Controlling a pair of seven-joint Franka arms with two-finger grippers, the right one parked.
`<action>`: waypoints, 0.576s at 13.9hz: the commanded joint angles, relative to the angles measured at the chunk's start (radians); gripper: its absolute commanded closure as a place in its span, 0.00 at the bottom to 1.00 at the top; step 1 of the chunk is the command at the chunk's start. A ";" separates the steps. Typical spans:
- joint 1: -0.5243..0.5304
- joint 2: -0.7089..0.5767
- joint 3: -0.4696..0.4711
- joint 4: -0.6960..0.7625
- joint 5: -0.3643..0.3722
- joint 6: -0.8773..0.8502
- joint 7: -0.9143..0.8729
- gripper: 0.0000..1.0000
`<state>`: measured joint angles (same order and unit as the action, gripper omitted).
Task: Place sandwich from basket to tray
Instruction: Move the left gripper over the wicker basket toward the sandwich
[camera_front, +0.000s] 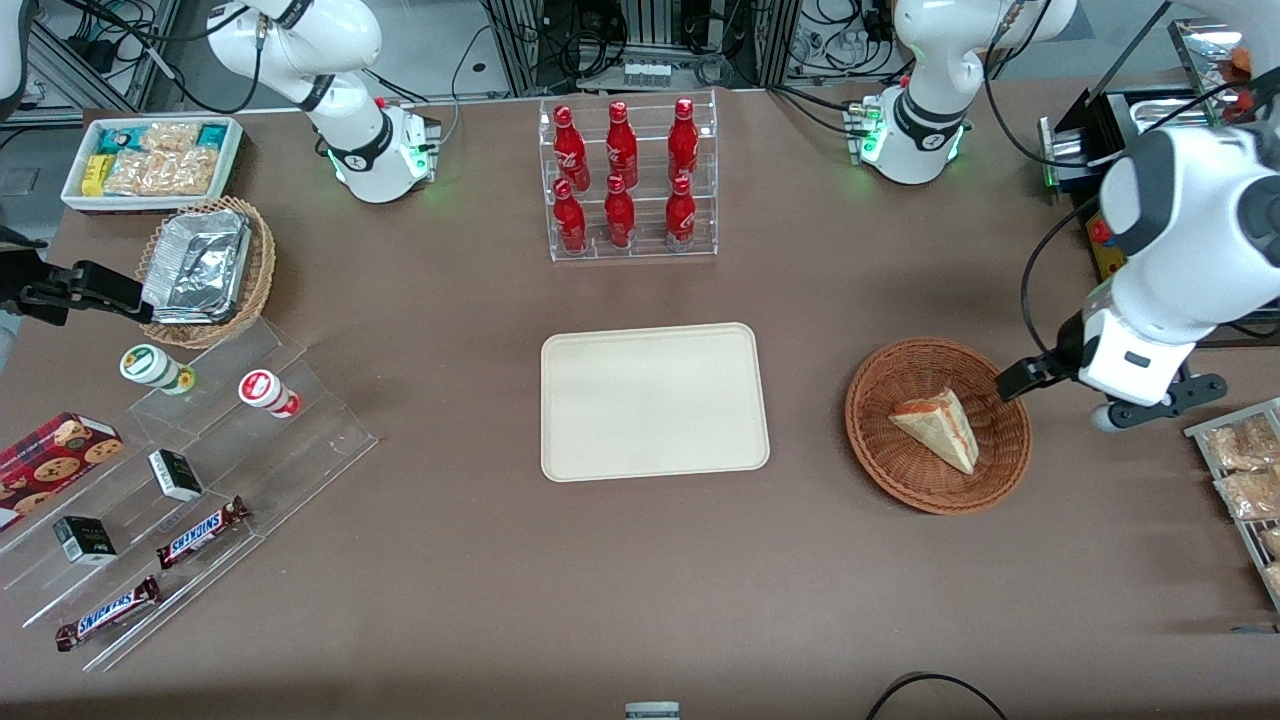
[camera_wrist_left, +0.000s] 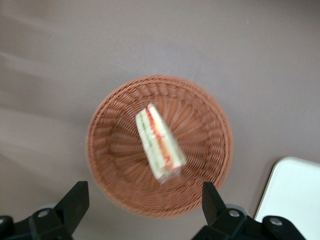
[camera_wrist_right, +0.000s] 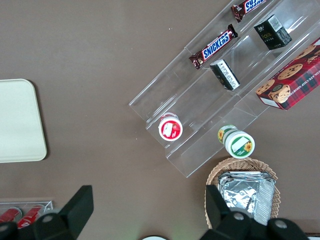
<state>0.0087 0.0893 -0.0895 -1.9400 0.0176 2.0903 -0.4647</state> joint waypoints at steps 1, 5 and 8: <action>-0.007 -0.068 -0.001 -0.184 0.010 0.199 -0.122 0.00; -0.048 -0.031 -0.001 -0.267 0.013 0.330 -0.320 0.00; -0.050 0.000 -0.001 -0.292 0.016 0.341 -0.356 0.00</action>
<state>-0.0381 0.0829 -0.0939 -2.2078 0.0176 2.4033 -0.7832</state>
